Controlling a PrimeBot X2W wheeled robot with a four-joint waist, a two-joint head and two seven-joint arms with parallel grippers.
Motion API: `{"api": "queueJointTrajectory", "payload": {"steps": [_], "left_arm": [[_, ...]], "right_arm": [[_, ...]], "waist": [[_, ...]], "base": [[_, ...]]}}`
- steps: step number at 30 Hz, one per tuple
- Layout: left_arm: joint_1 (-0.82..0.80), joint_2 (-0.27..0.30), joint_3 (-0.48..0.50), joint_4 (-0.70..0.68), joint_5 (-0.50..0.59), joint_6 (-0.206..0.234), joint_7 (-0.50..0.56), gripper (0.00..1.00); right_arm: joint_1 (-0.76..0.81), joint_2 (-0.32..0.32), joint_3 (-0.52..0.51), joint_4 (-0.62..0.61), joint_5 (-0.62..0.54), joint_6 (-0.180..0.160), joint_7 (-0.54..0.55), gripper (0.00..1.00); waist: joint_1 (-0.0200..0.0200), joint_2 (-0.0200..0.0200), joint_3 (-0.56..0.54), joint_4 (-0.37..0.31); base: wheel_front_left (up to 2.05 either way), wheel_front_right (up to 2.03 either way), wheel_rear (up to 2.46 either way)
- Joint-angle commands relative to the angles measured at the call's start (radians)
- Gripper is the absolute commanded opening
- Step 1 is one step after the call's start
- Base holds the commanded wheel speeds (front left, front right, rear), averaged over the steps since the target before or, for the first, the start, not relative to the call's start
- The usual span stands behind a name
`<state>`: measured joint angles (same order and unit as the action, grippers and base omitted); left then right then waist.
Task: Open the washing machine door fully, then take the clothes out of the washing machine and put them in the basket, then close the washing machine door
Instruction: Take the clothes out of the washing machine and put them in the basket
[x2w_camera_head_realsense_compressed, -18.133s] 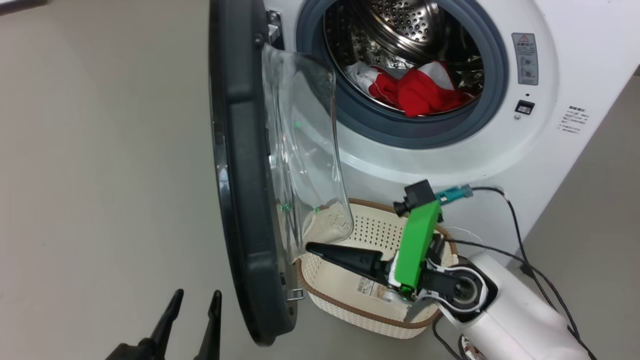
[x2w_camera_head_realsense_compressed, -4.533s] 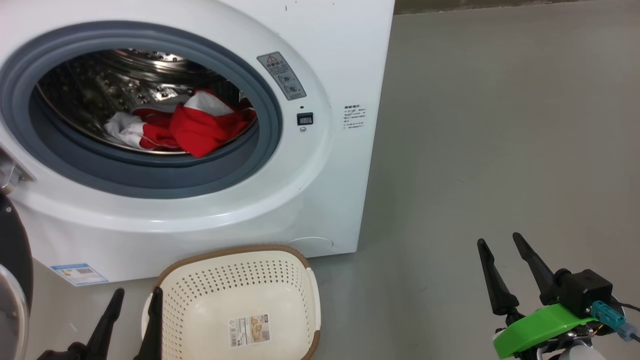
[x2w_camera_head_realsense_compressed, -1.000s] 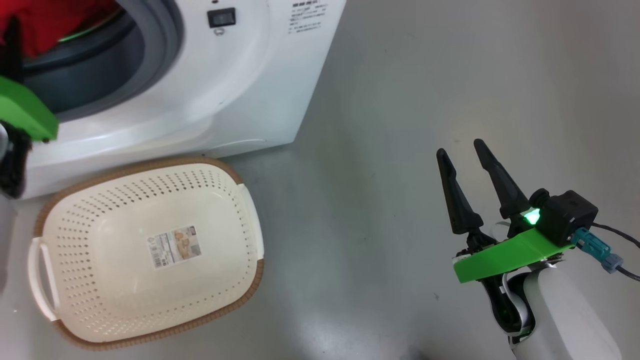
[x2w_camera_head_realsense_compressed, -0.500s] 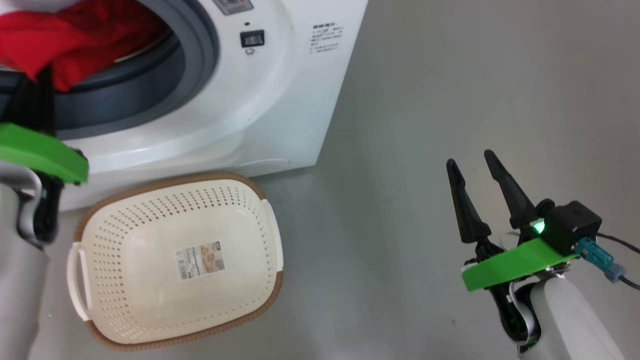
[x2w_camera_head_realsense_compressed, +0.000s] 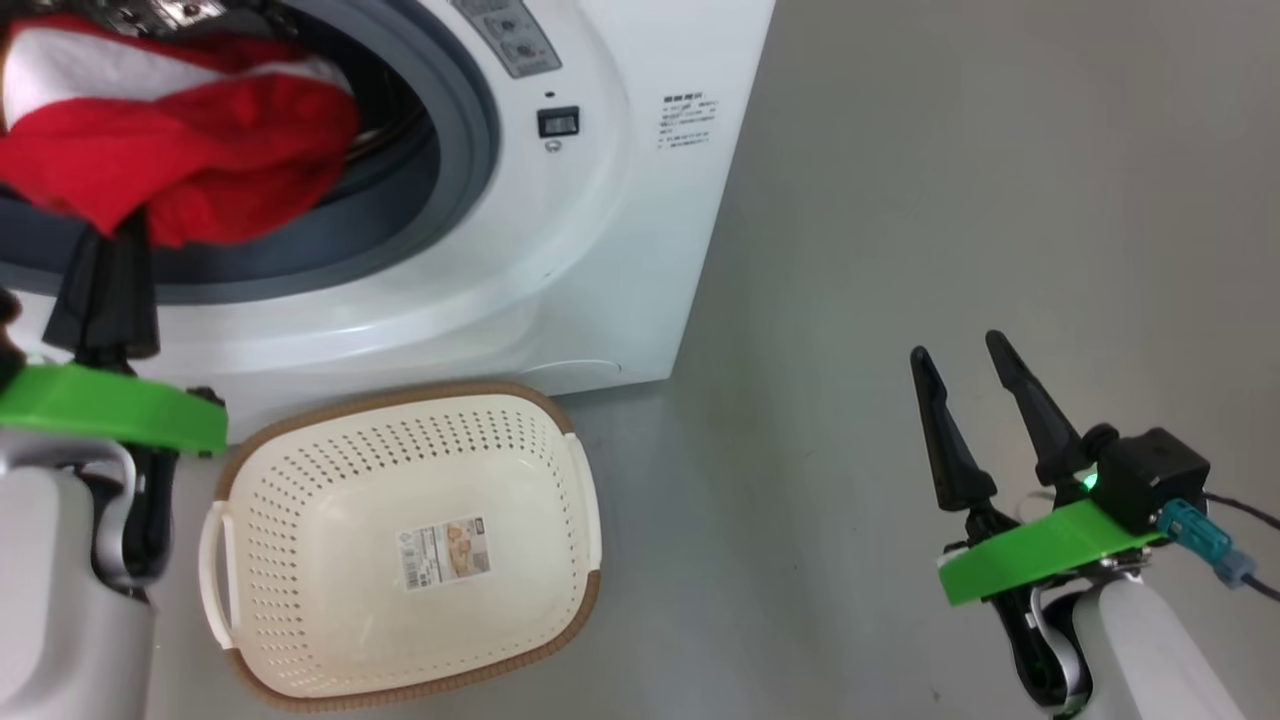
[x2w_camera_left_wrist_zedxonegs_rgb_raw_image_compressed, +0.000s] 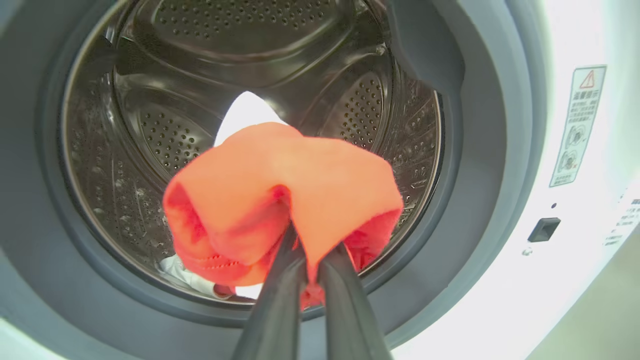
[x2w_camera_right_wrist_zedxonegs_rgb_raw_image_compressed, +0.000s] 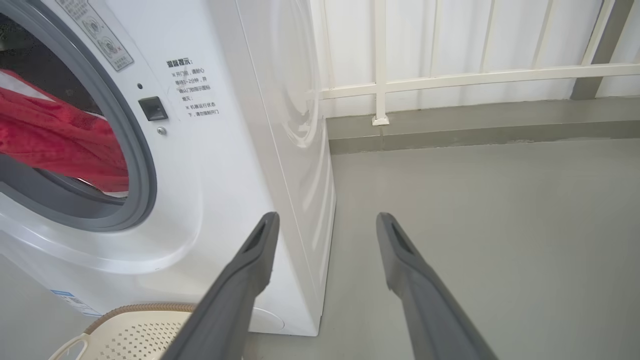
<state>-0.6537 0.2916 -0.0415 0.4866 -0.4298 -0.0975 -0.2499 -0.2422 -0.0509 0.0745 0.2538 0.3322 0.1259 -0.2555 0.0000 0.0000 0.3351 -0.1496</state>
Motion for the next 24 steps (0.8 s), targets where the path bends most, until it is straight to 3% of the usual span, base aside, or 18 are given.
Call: {"api": "queueJointTrajectory", "payload": {"steps": [1,12,24], "left_arm": [[0.031,0.027,0.056,-0.060,0.021,-0.007,-0.012,0.00],[0.190,-0.022,0.147,-0.279,0.082,-0.022,-0.012,0.00],[0.309,-0.063,0.156,-0.404,0.099,-0.023,-0.012,0.00]], "right_arm": [[0.026,0.001,0.012,-0.019,-0.015,0.005,-0.006,1.00],[0.062,-0.003,-0.002,-0.018,-0.027,0.005,-0.006,1.00],[0.073,-0.009,-0.001,-0.022,-0.028,0.005,-0.006,1.00]], "waist": [[0.0000,0.0000,-0.019,0.013],[0.0000,0.0000,-0.062,0.035],[0.0000,0.0000,-0.073,0.044]], "base": [[0.00,0.00,0.00],[0.00,0.00,0.00],[0.00,0.00,0.00]]}}
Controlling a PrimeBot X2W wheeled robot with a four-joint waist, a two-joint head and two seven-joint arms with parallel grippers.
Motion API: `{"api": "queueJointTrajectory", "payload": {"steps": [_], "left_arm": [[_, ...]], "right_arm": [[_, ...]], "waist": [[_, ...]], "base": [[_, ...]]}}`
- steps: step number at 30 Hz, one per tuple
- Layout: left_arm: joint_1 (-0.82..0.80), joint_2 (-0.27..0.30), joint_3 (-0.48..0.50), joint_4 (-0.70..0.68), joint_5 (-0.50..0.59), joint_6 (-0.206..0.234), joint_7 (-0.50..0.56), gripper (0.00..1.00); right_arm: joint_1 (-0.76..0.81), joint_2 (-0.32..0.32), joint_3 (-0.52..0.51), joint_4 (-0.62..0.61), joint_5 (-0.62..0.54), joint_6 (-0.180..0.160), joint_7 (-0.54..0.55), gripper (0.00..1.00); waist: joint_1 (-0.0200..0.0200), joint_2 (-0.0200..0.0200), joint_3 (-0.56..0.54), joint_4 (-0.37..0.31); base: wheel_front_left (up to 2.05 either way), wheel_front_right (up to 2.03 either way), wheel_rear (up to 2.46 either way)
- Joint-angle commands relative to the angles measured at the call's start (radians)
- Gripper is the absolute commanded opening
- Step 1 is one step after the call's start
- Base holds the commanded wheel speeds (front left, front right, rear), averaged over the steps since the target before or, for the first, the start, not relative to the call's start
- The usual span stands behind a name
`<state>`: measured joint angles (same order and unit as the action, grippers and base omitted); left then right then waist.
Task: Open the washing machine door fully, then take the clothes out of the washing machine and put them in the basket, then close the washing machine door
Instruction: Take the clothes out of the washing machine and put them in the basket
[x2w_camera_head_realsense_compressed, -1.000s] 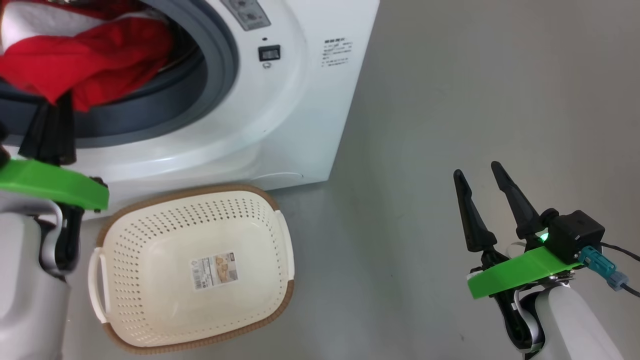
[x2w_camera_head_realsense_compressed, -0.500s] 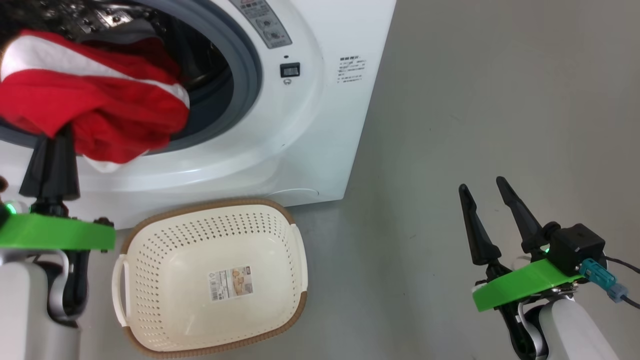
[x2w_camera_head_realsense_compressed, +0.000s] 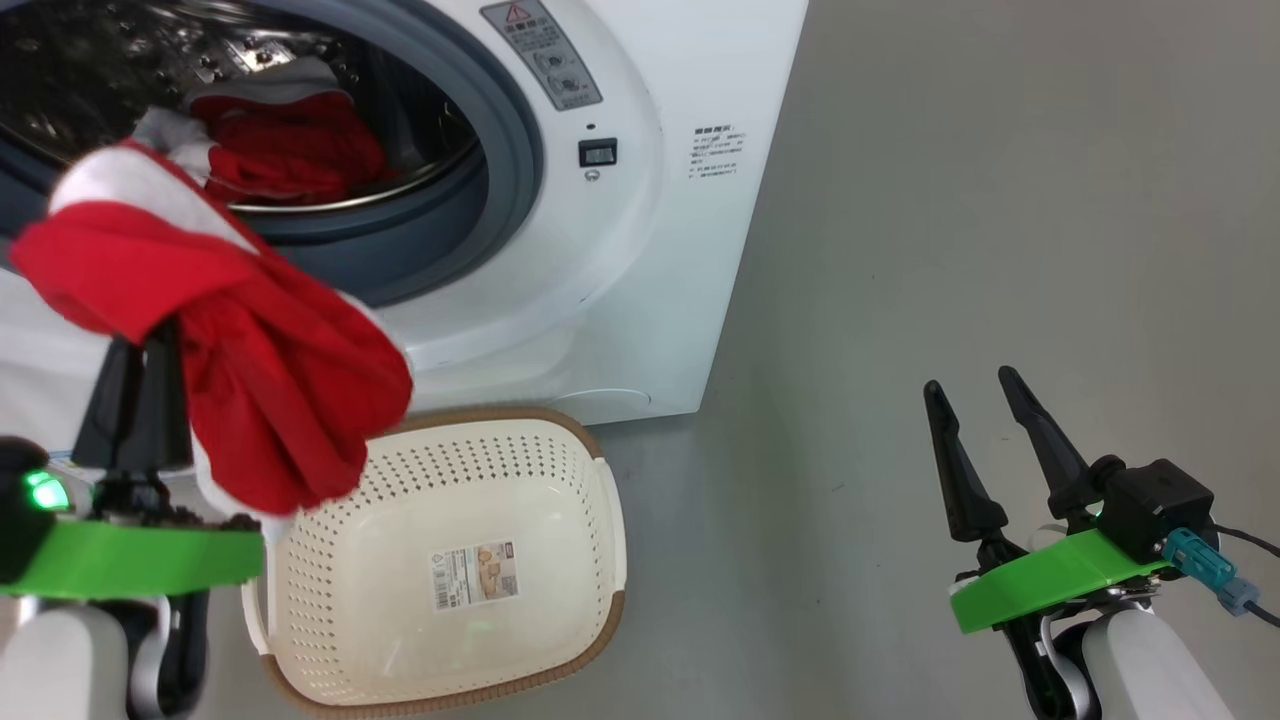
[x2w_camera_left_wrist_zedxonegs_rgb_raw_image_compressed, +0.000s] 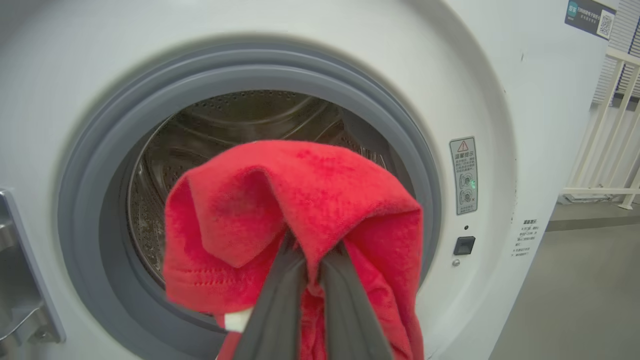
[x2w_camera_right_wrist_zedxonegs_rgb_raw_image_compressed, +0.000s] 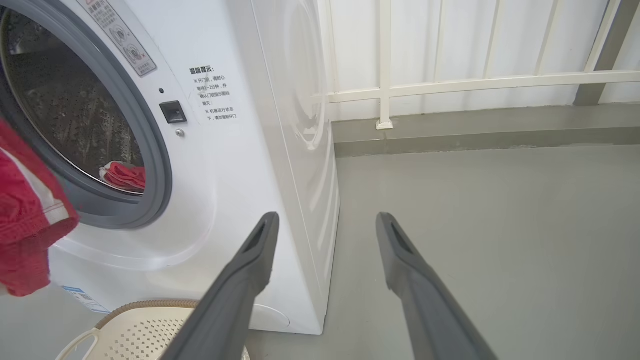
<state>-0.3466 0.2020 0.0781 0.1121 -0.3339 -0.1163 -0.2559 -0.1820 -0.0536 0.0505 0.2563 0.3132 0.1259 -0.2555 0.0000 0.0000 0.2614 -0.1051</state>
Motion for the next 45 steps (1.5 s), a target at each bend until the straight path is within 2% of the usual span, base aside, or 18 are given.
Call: {"api": "queueJointTrajectory", "payload": {"steps": [1,12,20,27,45], "left_arm": [[0.012,0.022,0.035,-0.029,0.002,-0.004,-0.006,0.00],[0.098,-0.026,0.007,0.067,-0.001,-0.008,-0.006,0.00],[0.065,-0.037,-0.041,0.242,0.009,-0.013,-0.006,0.00],[-0.010,-0.010,-0.075,0.435,-0.001,-0.014,-0.006,0.00],[-0.242,0.068,-0.265,0.815,-0.083,-0.014,-0.006,0.00]], "right_arm": [[0.012,-0.007,0.024,-0.025,-0.008,0.005,-0.006,1.00],[-0.003,-0.006,0.035,-0.033,-0.006,0.005,-0.006,1.00],[-0.035,0.000,0.040,-0.040,-0.004,0.005,-0.006,1.00],[-0.066,0.003,0.058,-0.050,0.011,0.005,-0.006,1.00],[-0.133,0.003,0.091,-0.085,0.065,0.005,-0.006,1.00]], "waist": [[0.0000,0.0000,0.001,-0.001],[0.0000,0.0000,0.045,-0.014],[0.0000,0.0000,0.124,-0.032],[0.0000,0.0000,0.207,-0.065],[0.0000,0.0000,0.389,-0.125]], "base": [[0.00,0.00,0.00],[0.00,0.00,0.00],[0.00,0.00,0.00],[0.00,0.00,0.00],[0.00,0.00,0.00]]}}
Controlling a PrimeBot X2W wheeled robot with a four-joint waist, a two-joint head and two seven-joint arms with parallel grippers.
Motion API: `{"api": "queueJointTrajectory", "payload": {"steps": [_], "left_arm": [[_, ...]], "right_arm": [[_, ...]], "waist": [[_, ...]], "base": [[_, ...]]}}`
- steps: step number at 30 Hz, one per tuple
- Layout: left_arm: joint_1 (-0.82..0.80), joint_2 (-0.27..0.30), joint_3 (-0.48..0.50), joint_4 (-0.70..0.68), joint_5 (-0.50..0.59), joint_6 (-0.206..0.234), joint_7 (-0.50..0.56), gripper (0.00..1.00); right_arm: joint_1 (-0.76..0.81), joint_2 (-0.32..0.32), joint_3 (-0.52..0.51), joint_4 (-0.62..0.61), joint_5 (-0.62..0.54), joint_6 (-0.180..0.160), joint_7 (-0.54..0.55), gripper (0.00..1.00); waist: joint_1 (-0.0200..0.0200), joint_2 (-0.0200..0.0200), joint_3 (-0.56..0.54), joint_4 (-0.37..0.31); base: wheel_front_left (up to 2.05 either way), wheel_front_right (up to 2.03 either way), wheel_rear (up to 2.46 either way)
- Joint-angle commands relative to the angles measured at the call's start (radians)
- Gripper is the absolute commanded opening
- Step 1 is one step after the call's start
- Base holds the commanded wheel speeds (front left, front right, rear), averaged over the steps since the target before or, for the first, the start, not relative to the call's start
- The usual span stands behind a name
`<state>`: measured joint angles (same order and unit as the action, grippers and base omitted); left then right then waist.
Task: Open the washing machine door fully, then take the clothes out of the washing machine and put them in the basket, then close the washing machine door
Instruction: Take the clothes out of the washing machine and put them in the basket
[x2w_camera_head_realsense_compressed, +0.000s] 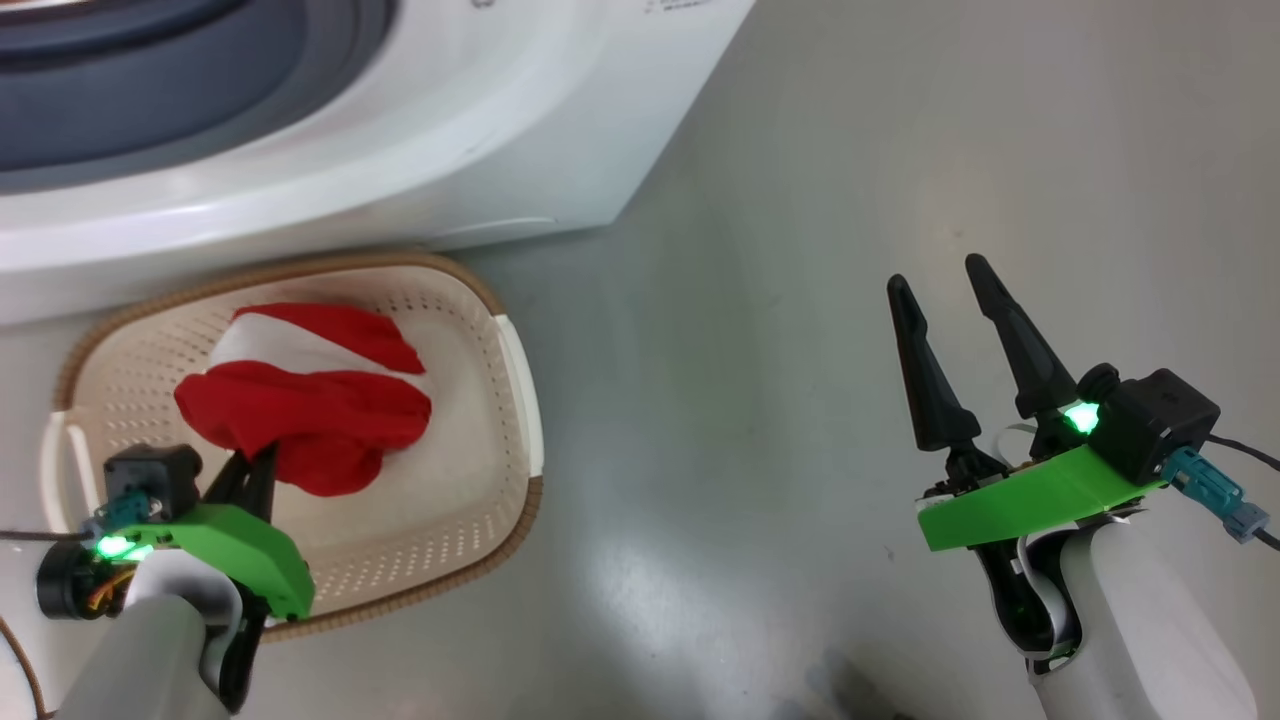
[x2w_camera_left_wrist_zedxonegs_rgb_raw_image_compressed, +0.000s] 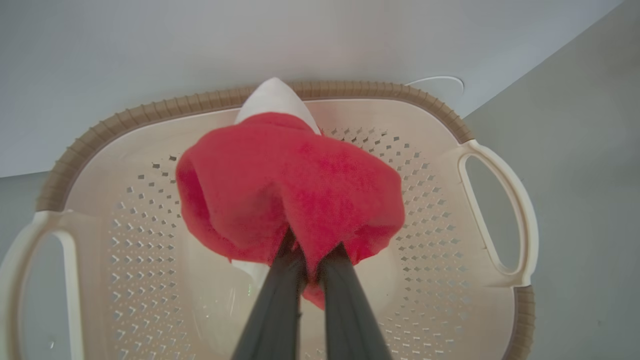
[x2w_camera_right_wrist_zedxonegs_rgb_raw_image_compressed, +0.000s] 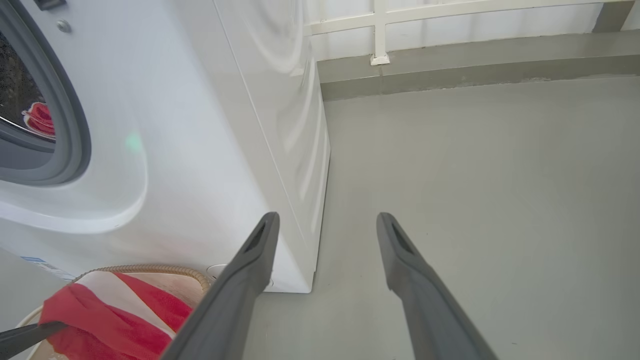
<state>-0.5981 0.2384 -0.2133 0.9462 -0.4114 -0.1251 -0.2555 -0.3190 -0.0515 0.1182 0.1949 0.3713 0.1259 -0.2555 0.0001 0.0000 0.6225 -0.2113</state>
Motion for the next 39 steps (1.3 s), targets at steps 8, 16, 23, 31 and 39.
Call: {"api": "queueJointTrajectory", "payload": {"steps": [8,16,23,31,39], "left_arm": [[-0.078,0.066,-0.045,0.112,-0.048,-0.005,-0.006,0.00],[-0.155,0.090,-0.123,0.207,-0.093,-0.006,-0.006,0.00],[-0.203,0.098,-0.181,0.255,-0.135,-0.006,-0.006,0.00],[-0.223,0.101,-0.232,0.276,-0.180,-0.006,-0.006,0.58],[-0.215,0.096,-0.258,0.274,-0.230,-0.006,-0.006,1.00]], "right_arm": [[-0.016,0.001,0.036,-0.041,0.026,0.005,-0.006,1.00],[-0.029,0.001,0.047,-0.049,0.036,0.005,-0.006,1.00],[-0.034,0.001,0.051,-0.053,0.037,0.005,-0.006,1.00],[-0.038,0.001,0.051,-0.047,0.033,0.005,-0.006,1.00],[-0.036,0.001,0.048,-0.035,0.023,0.005,-0.006,1.00]], "waist": [[-0.0001,0.0000,0.089,-0.045],[-0.0001,0.0000,0.129,-0.059],[-0.0001,0.0000,0.146,-0.062],[-0.0001,0.0000,0.140,-0.059],[-0.0001,0.0000,0.103,-0.041]], "base": [[0.00,0.00,0.00],[0.00,0.00,0.00],[0.00,0.00,0.00],[0.00,0.00,0.00],[0.00,0.00,0.00]]}}
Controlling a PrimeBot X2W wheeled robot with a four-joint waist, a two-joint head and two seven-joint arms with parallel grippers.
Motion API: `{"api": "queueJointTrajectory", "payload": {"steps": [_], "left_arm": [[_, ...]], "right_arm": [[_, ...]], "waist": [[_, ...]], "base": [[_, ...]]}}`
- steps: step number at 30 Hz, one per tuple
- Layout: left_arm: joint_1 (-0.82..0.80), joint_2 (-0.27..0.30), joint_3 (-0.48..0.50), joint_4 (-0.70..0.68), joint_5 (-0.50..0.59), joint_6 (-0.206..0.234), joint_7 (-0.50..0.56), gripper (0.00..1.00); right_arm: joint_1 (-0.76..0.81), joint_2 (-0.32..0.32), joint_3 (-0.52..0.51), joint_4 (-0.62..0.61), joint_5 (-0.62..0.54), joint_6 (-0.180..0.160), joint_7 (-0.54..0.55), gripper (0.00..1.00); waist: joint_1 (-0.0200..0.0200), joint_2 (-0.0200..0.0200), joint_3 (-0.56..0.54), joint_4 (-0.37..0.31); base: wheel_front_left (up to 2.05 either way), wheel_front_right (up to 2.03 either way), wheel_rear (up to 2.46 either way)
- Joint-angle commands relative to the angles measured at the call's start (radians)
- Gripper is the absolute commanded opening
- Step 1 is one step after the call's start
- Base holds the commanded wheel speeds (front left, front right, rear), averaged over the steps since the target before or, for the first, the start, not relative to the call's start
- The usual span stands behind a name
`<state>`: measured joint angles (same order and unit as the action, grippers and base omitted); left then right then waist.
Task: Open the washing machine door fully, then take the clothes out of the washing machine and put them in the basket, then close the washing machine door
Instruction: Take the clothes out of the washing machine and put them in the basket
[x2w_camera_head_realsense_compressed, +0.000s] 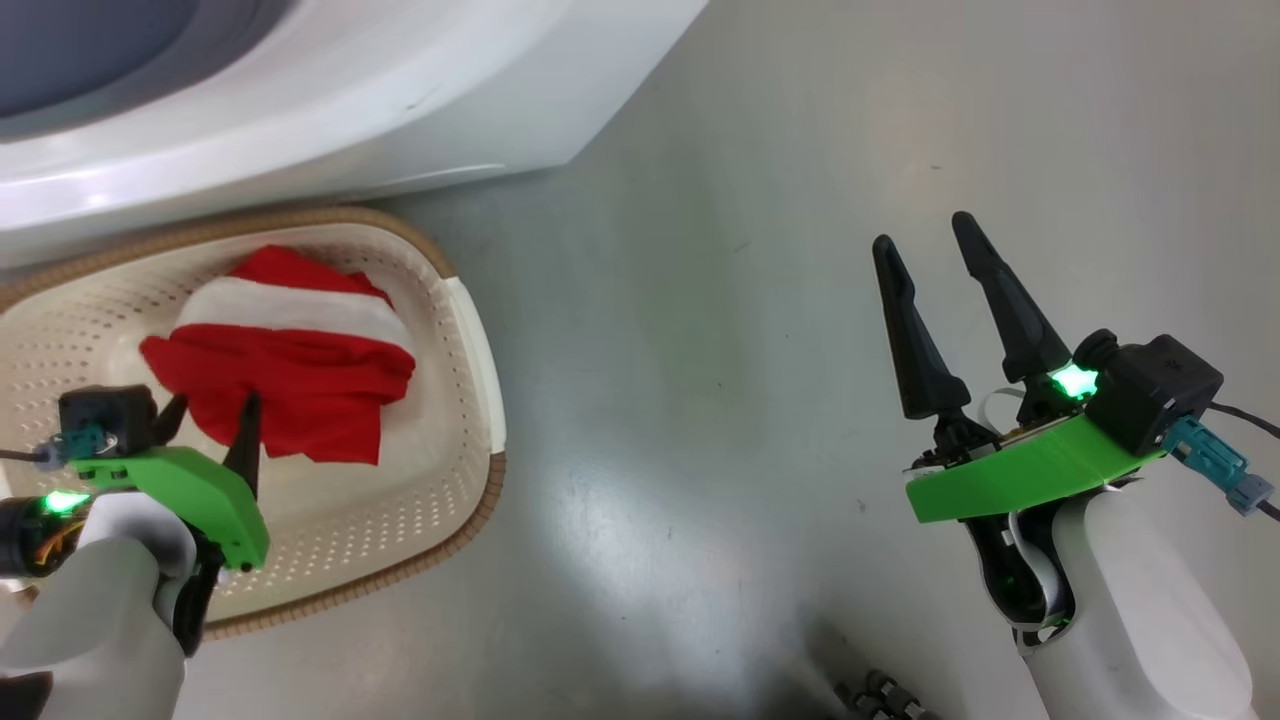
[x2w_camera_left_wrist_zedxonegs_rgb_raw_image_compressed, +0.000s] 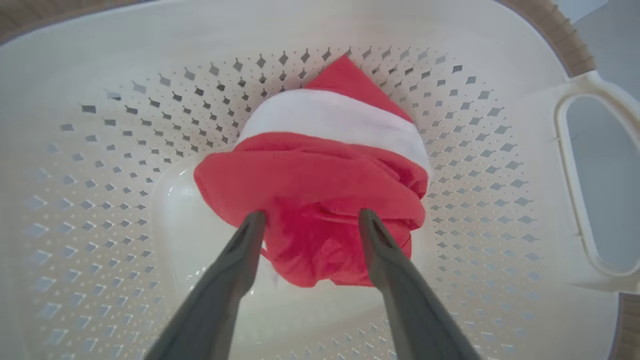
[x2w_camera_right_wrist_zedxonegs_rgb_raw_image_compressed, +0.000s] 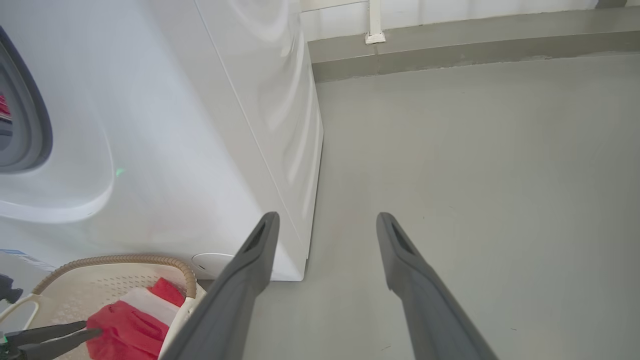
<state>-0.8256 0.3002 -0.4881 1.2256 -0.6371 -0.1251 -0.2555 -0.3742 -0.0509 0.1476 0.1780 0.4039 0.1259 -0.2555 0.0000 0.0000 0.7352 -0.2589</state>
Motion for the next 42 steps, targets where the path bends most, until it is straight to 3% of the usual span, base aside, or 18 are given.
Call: {"api": "queueJointTrajectory", "payload": {"steps": [1,9,16,26,34,42], "left_arm": [[0.015,0.034,0.017,-0.010,-0.010,-0.006,-0.006,1.00],[0.046,0.033,0.035,-0.065,-0.046,-0.006,-0.006,1.00],[0.103,0.031,0.119,-0.168,-0.023,-0.006,-0.006,1.00],[0.236,-0.003,0.330,-0.350,0.104,0.004,-0.006,1.00],[0.349,-0.061,0.487,-0.498,0.225,0.002,-0.006,1.00],[0.449,-0.117,0.589,-0.639,0.319,-0.001,-0.006,1.00]], "right_arm": [[0.020,0.001,0.018,-0.017,-0.012,0.005,-0.006,1.00],[0.028,0.001,0.006,0.001,-0.033,0.005,-0.006,1.00],[0.049,0.001,-0.011,0.024,-0.062,0.005,-0.006,1.00],[0.094,0.001,-0.036,0.054,-0.103,0.005,-0.006,1.00],[0.143,-0.013,-0.049,0.075,-0.108,0.005,-0.006,1.00],[0.200,-0.033,-0.054,0.083,-0.098,0.005,-0.006,1.00]], "waist": [[0.0000,0.0000,-0.016,0.010],[0.0000,0.0000,-0.085,0.042],[0.0000,0.0000,-0.176,0.076],[0.0000,0.0000,-0.303,0.118],[0.0000,0.0000,-0.404,0.145],[0.0000,0.0000,-0.486,0.166]], "base": [[0.00,0.00,0.00],[0.00,0.00,0.00],[0.00,0.00,0.00],[0.00,0.00,0.00],[0.00,0.00,0.00],[0.00,0.00,0.00]]}}
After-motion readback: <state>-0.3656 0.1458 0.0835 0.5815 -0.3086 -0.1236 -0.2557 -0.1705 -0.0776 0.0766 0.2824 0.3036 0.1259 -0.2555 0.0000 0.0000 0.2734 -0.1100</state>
